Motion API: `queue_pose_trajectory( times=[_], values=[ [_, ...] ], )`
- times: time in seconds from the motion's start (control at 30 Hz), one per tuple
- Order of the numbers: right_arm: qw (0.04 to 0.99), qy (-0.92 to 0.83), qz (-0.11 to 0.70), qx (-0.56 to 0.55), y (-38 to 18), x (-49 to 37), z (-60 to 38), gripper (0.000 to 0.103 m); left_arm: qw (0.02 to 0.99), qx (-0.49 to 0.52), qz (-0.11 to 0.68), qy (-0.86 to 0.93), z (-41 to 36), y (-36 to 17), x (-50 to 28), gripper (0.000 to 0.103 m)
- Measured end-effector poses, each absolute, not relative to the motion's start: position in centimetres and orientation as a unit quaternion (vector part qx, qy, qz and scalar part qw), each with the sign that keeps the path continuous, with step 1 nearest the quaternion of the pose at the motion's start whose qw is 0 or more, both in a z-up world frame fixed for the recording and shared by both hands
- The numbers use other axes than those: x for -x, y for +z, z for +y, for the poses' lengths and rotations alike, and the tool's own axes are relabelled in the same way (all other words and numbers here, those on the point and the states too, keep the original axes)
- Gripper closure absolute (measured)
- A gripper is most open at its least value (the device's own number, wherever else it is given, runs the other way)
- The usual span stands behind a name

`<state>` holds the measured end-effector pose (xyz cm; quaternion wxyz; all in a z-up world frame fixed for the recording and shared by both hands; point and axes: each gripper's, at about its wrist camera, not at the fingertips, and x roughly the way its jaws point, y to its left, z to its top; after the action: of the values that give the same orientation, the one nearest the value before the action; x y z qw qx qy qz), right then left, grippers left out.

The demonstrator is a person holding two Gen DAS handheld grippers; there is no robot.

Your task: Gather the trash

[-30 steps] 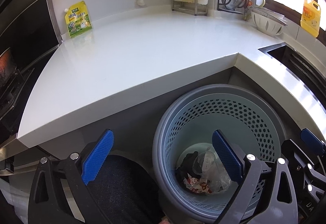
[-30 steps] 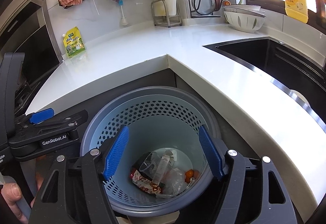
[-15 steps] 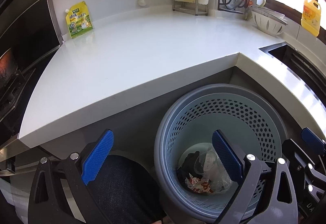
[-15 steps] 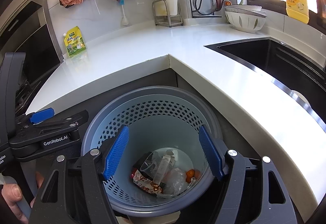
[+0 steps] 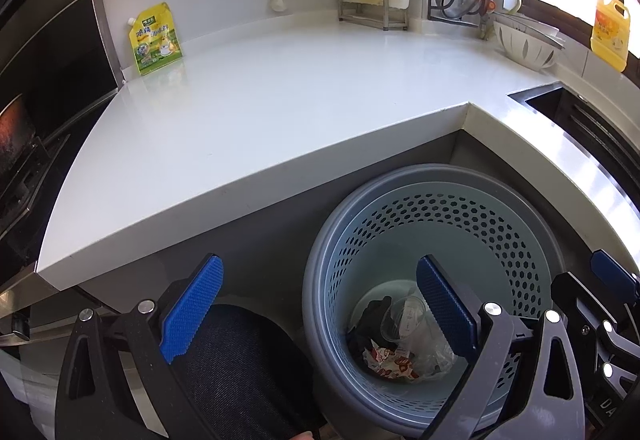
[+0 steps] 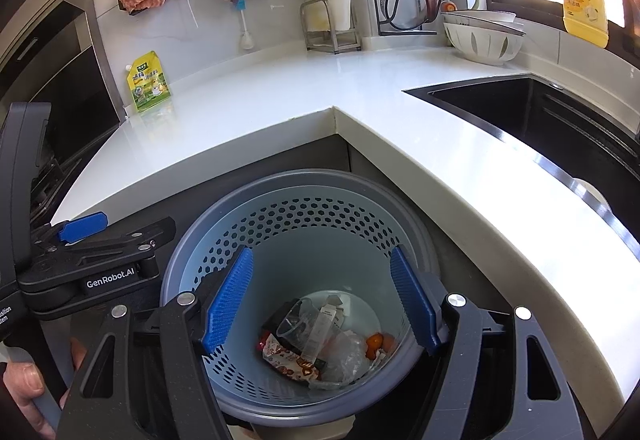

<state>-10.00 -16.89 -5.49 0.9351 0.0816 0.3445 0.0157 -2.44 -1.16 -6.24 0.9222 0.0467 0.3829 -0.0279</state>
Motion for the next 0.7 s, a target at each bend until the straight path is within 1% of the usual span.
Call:
queue_pose_trajectory(
  times=[0.7],
  values=[
    [0.935,0.018,0.346,-0.08,-5.52,9.92,-16.45,0.035,0.919,-0.046,0.39,-0.03,-1.13,-6.53,2.22,0.007]
  ],
)
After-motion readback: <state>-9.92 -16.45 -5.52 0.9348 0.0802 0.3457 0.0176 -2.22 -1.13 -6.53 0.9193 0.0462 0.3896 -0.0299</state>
